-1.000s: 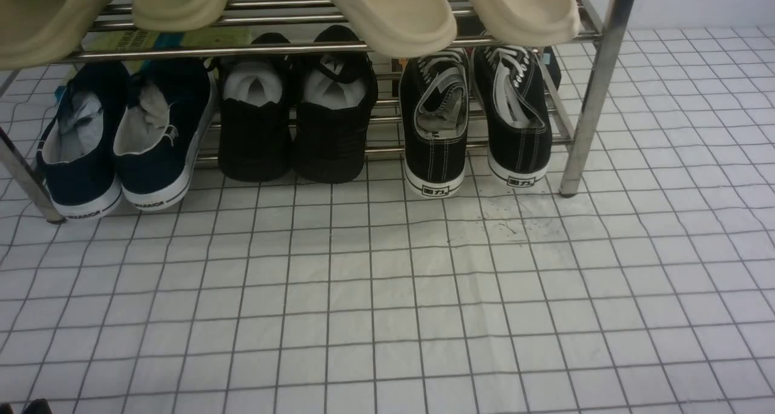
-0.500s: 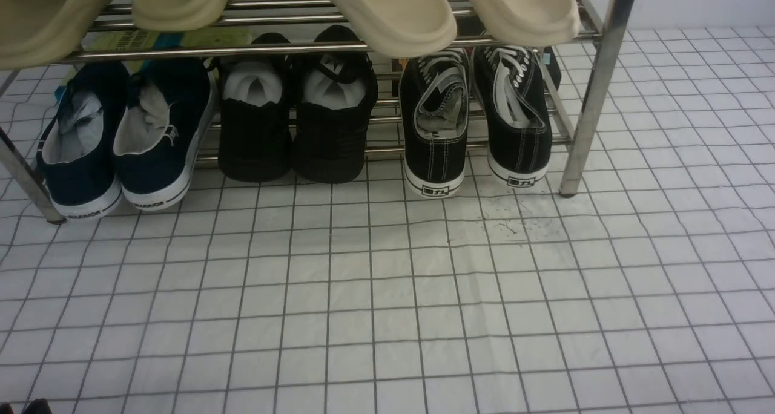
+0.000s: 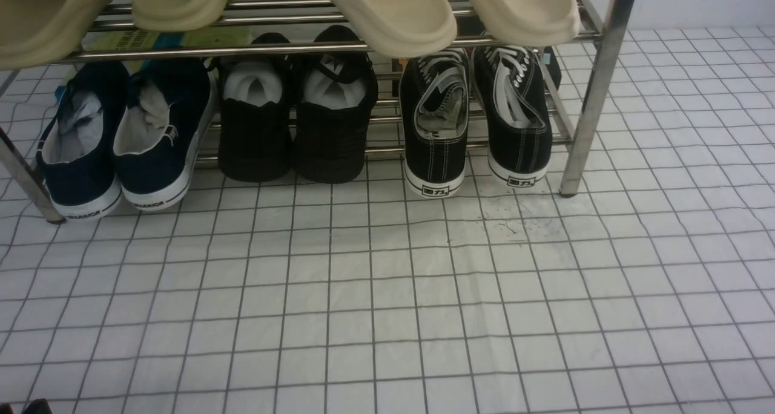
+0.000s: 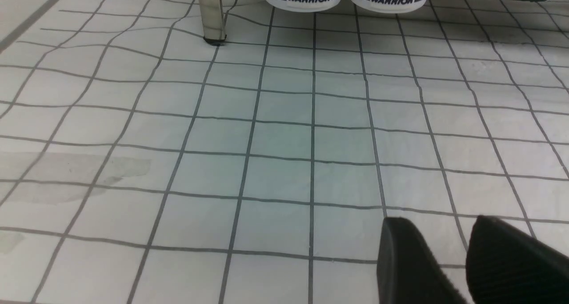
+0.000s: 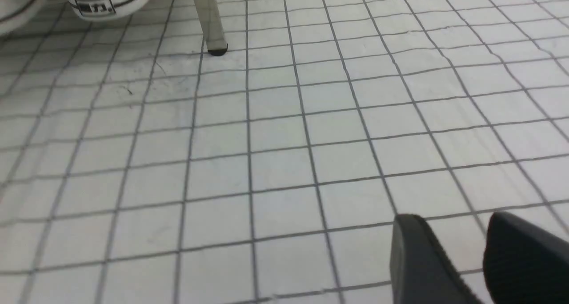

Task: Take the shoes off the shelf with your hand from the white checkered tablecloth.

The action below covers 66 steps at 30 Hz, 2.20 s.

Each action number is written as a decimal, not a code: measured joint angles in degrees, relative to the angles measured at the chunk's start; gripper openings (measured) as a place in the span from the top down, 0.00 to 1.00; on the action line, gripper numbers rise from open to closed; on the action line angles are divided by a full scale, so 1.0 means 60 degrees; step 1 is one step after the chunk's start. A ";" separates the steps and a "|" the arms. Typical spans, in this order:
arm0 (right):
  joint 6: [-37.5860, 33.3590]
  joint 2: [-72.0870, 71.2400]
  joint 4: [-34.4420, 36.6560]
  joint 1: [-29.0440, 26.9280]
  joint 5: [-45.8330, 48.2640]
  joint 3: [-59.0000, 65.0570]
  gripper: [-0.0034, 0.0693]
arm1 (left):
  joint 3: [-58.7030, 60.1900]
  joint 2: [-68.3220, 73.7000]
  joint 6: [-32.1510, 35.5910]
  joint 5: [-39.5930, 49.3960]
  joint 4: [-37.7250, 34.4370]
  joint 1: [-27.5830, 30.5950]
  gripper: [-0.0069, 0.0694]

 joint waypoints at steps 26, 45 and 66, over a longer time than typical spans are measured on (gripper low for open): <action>0.0511 0.2866 0.2372 0.0000 0.1901 -0.3945 0.97 | 0.0000 0.0000 0.0000 0.0000 0.0000 0.0000 0.60; -0.4571 1.1788 0.6724 0.0998 0.7315 -0.9554 0.77 | 0.0000 0.0000 0.0000 0.0000 0.0000 0.0000 0.60; 0.2375 1.8345 -0.0972 0.6461 0.5942 -1.7313 0.43 | 0.0000 0.0000 0.0000 0.0001 0.0000 0.0000 0.60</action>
